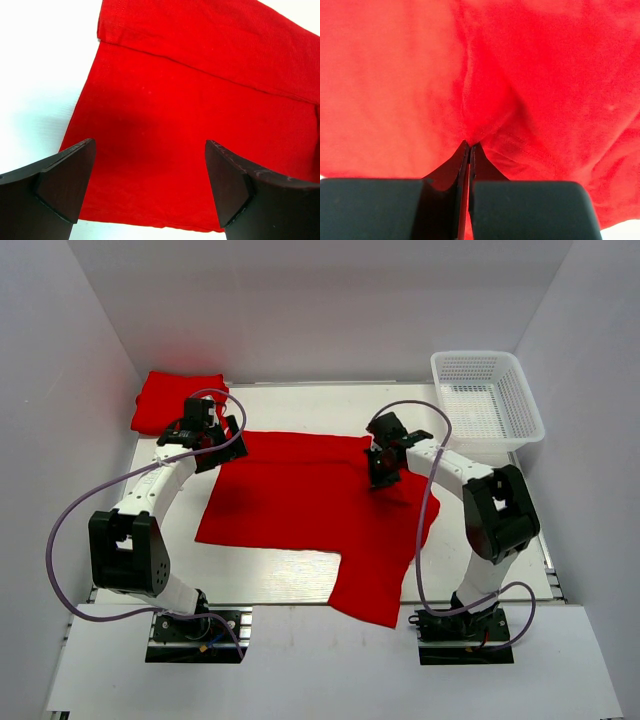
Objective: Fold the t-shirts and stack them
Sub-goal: Fold the flattened tshirt in 1/3 of the way
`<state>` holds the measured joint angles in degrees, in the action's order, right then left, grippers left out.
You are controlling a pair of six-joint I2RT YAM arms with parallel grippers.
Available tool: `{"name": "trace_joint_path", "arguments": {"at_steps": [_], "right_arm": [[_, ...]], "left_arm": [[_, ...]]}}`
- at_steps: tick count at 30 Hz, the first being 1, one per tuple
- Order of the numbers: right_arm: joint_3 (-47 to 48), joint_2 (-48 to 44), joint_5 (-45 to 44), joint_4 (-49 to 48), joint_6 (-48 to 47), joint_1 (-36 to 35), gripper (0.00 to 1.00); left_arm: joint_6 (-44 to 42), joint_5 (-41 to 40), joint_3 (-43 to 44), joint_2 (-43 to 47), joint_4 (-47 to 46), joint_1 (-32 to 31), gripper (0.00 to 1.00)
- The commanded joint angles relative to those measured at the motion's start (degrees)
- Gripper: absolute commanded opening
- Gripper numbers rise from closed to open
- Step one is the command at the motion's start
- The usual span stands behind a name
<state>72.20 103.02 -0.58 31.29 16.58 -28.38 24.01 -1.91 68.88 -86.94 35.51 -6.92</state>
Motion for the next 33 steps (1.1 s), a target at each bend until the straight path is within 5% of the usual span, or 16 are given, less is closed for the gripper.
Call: {"name": "trace_joint_path", "arguments": {"at_steps": [1, 15, 18, 20, 21, 33], "right_arm": [[0.0, -3.0, 7.0, -0.2, 0.7, 0.3, 0.0], [1.9, 1.7, 13.6, 1.0, 0.5, -0.1, 0.0], [2.9, 2.4, 13.8, 1.8, 0.0, -0.2, 0.15], [3.4, 1.8, 13.8, 2.1, -0.8, -0.1, 0.73], [3.6, 1.3, 13.7, 2.4, -1.8, -0.2, 0.9], [9.3, -1.3, 6.1, 1.2, -0.7, 2.0, 0.91]], "left_arm": [[-0.3, 1.1, 0.8, -0.2, -0.9, -0.1, 1.0], [-0.3, 1.6, 0.8, -0.7, -0.9, -0.1, 1.0], [-0.3, 1.6, 0.8, -1.2, -0.4, -0.1, 1.0], [-0.8, 1.6, 1.4, -1.2, 0.2, -0.1, 1.0], [-0.8, 1.6, 2.0, -1.2, 0.2, -0.1, 1.0], [-1.9, 7.3, 7.8, -7.4, -3.9, -0.1, 1.0]]}}
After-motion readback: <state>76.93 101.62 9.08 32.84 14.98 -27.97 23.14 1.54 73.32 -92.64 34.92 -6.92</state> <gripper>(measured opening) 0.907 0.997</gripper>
